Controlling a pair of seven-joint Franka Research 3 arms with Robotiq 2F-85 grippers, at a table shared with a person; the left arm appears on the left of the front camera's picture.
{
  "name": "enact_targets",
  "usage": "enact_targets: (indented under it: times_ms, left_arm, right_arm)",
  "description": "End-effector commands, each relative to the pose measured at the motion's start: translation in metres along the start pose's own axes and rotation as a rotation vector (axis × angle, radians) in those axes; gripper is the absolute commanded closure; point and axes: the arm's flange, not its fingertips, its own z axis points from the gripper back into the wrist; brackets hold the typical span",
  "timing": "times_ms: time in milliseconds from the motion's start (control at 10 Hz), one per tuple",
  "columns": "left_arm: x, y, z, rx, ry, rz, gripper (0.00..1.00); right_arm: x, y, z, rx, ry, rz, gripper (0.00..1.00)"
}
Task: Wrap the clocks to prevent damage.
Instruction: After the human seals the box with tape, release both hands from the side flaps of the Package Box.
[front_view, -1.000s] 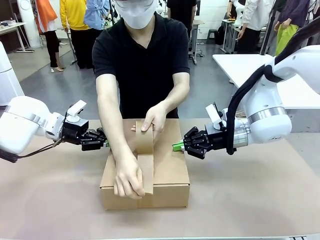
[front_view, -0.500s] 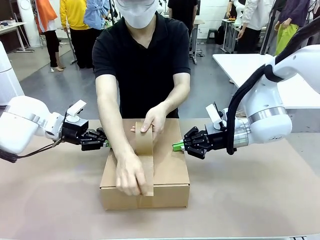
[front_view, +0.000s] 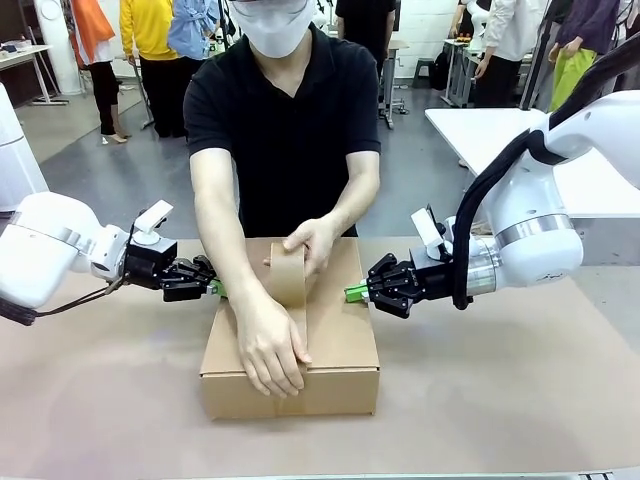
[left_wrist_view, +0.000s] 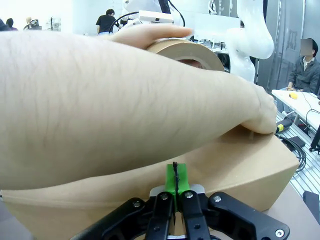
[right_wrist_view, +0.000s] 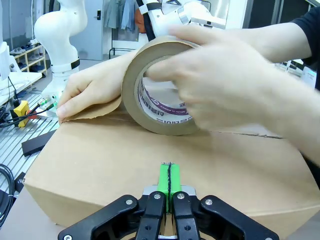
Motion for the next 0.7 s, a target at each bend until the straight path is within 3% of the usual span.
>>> enact_targets:
  times_ms: [0,600]
  left_arm:
    - [-0.0003,0.001,-0.0012,0.004,0.009,-0.002,1.0]
    - [-0.0003,0.001,-0.0012,0.004,0.009,-0.002,1.0]
  right_arm:
    - [-0.0023,0.0007,-0.0012,-0.003,0.005,0.0,0.99]
    - [-0.0023,0.0007,-0.0012,-0.003,0.005,0.0,0.99]
